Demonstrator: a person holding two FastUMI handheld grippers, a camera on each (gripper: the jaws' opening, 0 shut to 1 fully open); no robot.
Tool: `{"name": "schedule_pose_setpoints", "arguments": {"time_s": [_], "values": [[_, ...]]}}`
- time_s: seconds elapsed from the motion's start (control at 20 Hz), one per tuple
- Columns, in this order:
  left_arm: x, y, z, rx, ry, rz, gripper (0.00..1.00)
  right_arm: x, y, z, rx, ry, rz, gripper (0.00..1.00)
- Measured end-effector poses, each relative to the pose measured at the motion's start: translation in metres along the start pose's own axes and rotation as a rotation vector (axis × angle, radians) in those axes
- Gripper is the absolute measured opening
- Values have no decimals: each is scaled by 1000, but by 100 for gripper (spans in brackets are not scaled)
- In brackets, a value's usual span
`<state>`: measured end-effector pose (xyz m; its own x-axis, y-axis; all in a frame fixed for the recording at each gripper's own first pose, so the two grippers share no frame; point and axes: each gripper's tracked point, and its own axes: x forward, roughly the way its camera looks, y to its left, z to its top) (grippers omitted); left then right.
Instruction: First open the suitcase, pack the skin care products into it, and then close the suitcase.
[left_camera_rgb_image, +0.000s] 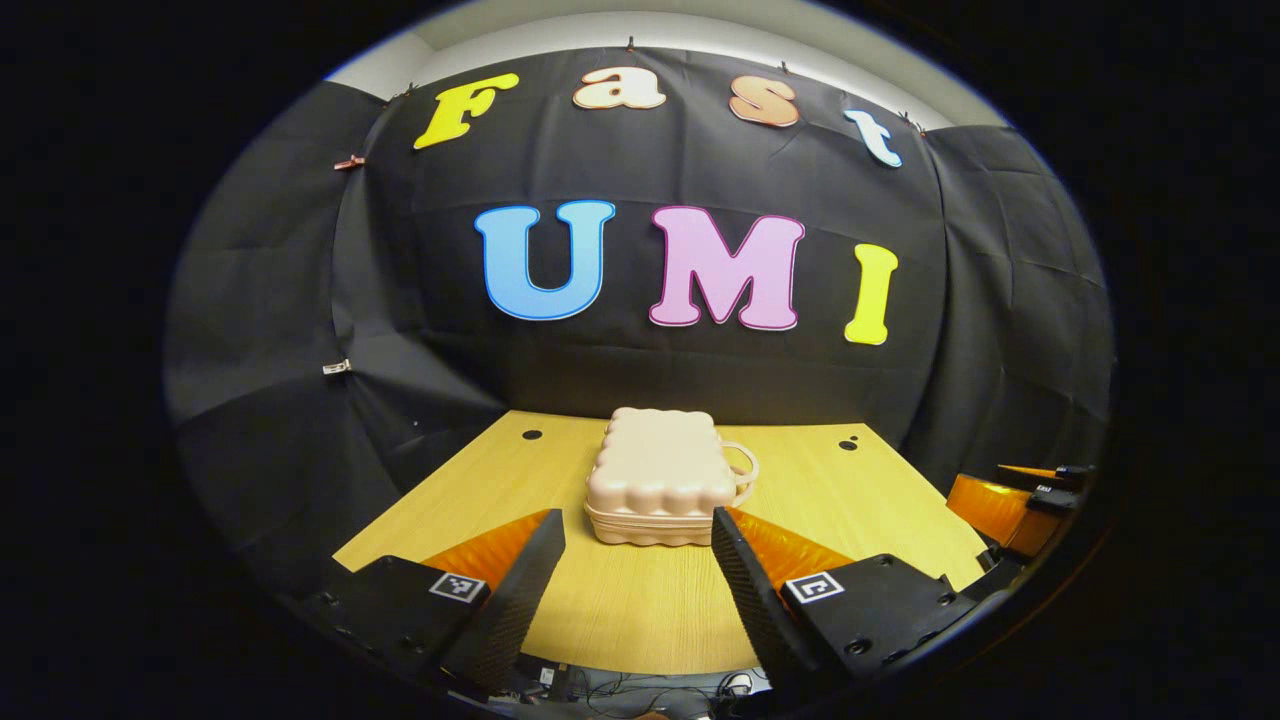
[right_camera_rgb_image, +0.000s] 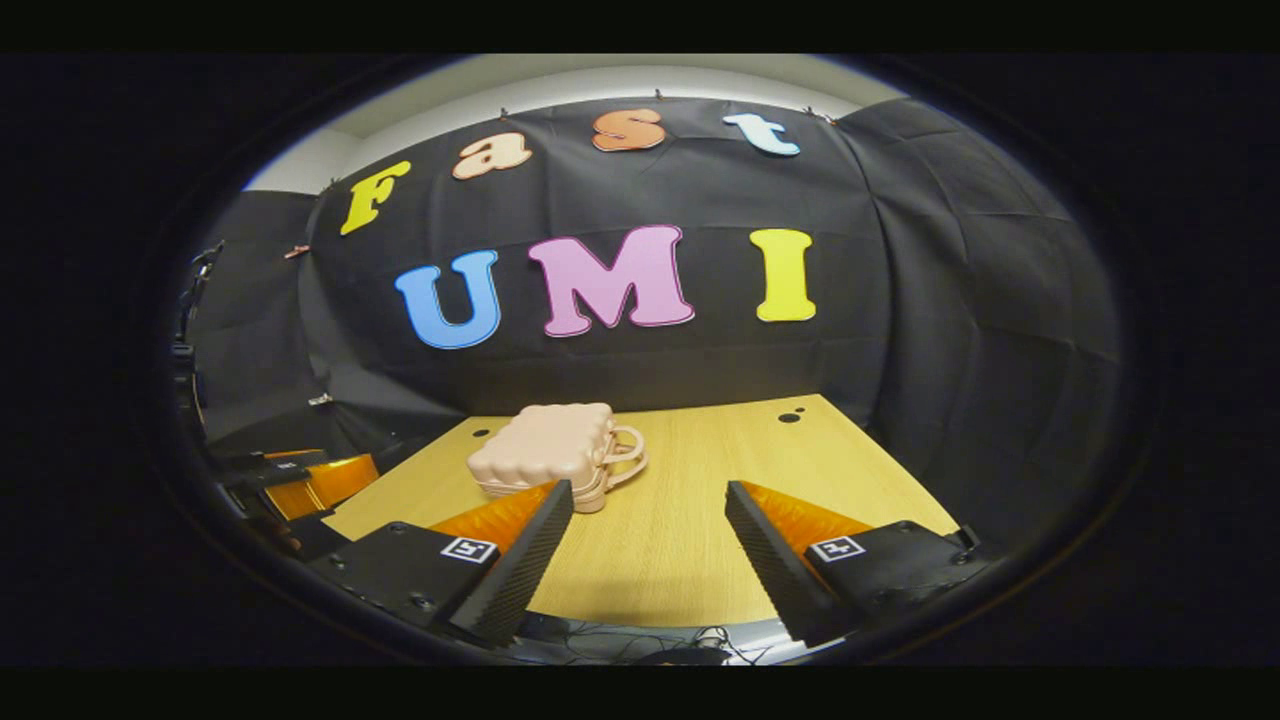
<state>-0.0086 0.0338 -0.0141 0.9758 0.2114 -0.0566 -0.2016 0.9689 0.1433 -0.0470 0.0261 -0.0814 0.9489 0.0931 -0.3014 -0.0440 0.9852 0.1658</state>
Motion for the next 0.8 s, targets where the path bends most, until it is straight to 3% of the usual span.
{"name": "schedule_pose_setpoints", "arguments": {"time_s": [0.35,0.8], "values": [[-4,9,38,14,-76,29,93,8,3,10,23,6,17,97],[-10,24,33,-39,-64,89,93,30,38,7,-63,47,121,97]]}}
